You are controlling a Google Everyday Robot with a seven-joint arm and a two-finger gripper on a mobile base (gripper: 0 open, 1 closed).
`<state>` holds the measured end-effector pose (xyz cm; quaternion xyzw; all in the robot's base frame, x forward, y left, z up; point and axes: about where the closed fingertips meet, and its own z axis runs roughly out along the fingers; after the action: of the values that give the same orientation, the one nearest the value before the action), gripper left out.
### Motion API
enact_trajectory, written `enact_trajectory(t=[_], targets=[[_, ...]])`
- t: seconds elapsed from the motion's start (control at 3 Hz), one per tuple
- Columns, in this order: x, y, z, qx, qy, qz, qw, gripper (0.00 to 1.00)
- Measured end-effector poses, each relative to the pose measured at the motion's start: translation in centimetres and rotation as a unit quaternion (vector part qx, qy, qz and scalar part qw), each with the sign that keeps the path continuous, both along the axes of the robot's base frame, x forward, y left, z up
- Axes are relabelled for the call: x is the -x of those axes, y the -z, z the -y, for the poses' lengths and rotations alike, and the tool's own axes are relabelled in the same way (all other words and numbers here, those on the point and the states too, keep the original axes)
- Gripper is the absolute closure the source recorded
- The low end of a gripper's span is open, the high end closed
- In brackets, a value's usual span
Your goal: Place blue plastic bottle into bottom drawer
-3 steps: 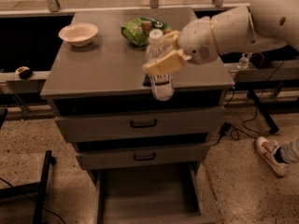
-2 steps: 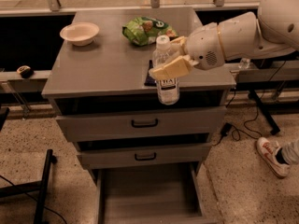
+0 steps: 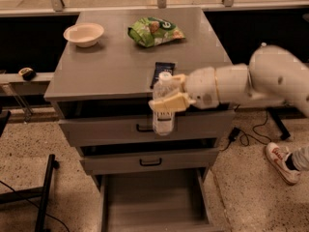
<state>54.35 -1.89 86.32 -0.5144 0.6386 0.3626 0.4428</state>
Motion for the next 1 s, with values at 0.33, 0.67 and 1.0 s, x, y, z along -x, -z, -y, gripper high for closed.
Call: enact_trajectory(t=[0.33,0.67,1.0], targets=[[4.5,9.9,4.9,-0.012,0.056,-0.038,0.9976,1.00],[4.9,9.7,4.7,-0.015,0.055,-0.033,0.9978,1.00],[5.2,16.5,3.2,0.011,0.045,-0.020,0.9987,1.00]])
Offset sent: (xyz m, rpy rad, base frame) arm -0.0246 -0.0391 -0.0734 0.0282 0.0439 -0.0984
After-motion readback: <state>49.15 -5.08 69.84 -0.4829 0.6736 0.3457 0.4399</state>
